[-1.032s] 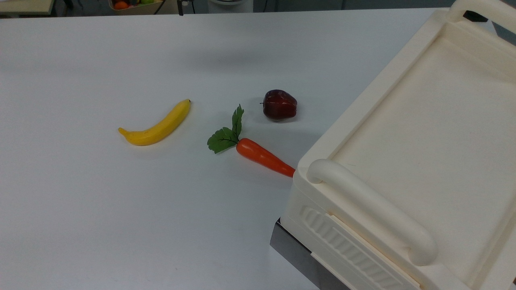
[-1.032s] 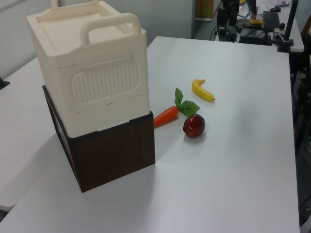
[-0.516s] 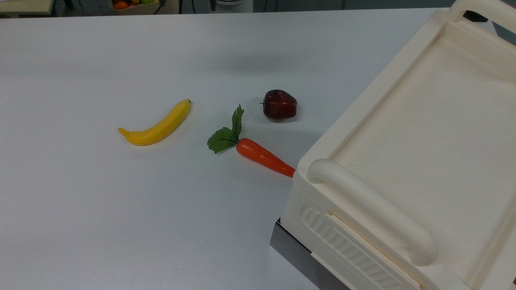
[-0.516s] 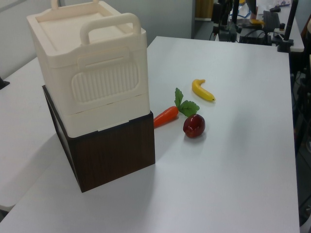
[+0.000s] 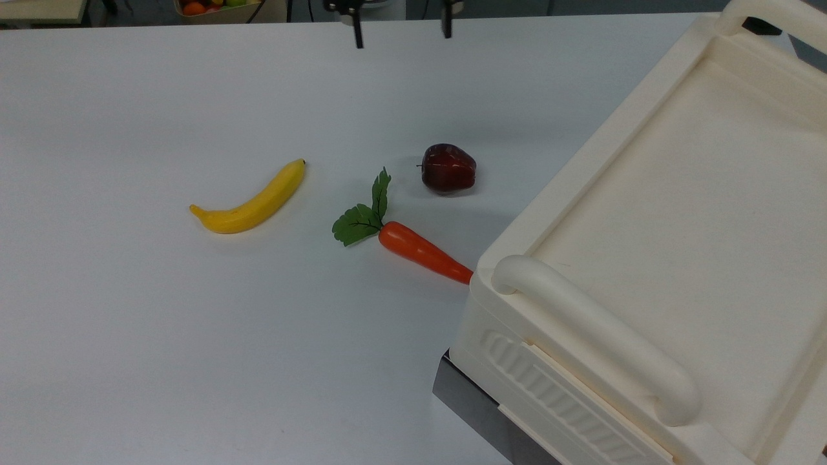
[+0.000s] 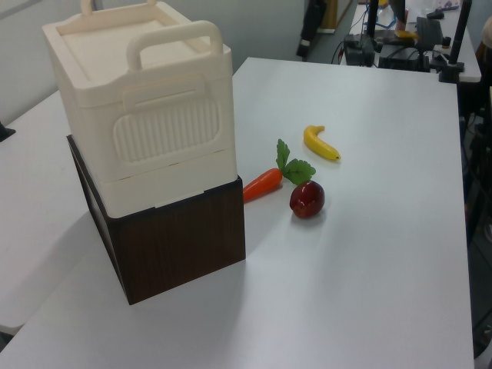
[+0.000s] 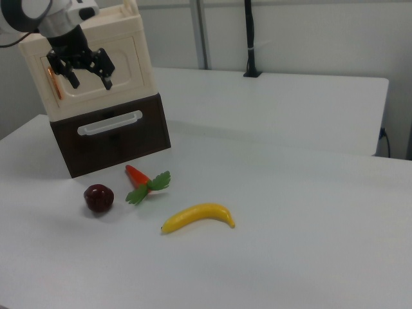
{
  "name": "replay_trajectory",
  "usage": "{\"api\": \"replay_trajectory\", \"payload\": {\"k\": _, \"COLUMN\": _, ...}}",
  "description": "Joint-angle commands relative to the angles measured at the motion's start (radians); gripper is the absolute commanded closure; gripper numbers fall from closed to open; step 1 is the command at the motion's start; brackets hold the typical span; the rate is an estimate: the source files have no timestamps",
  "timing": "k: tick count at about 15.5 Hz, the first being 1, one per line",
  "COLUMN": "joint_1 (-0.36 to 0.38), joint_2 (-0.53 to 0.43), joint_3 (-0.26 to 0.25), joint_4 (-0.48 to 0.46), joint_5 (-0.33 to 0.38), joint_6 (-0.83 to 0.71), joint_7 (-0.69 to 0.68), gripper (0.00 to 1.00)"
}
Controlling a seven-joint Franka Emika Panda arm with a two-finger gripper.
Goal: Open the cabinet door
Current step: 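Move the gripper toward the orange handle on the cream cabinet door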
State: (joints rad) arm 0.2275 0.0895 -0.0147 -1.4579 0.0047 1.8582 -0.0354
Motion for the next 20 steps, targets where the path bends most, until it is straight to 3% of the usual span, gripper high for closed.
{"api": "replay_trajectory", "payload": {"k": 1, "joint_1": 0.064, "joint_2": 0.019, "joint_3": -0.011, "joint_4": 0.016, "joint_5": 0.015, "joint_6": 0.074, "joint_7": -0.089, "gripper": 0.0}}
{"api": "replay_trajectory", "payload": {"k": 7, "joint_1": 0.078, "joint_2": 0.042, "joint_3": 0.022, "joint_4": 0.017, "joint_5": 0.083, "joint_6": 0.173, "joint_7": -0.25, "gripper": 0.0}}
{"api": "replay_trajectory", "payload": {"k": 15, "joint_1": 0.082, "joint_2": 0.085, "joint_3": 0.085, "joint_4": 0.017, "joint_5": 0.086, "joint_6": 0.271, "joint_7": -0.425, "gripper": 0.0}}
{"api": "replay_trajectory", "payload": {"k": 20, "joint_1": 0.084, "joint_2": 0.107, "joint_3": 0.122, "joint_4": 0.017, "joint_5": 0.083, "joint_6": 0.326, "joint_7": -0.382, "gripper": 0.0}}
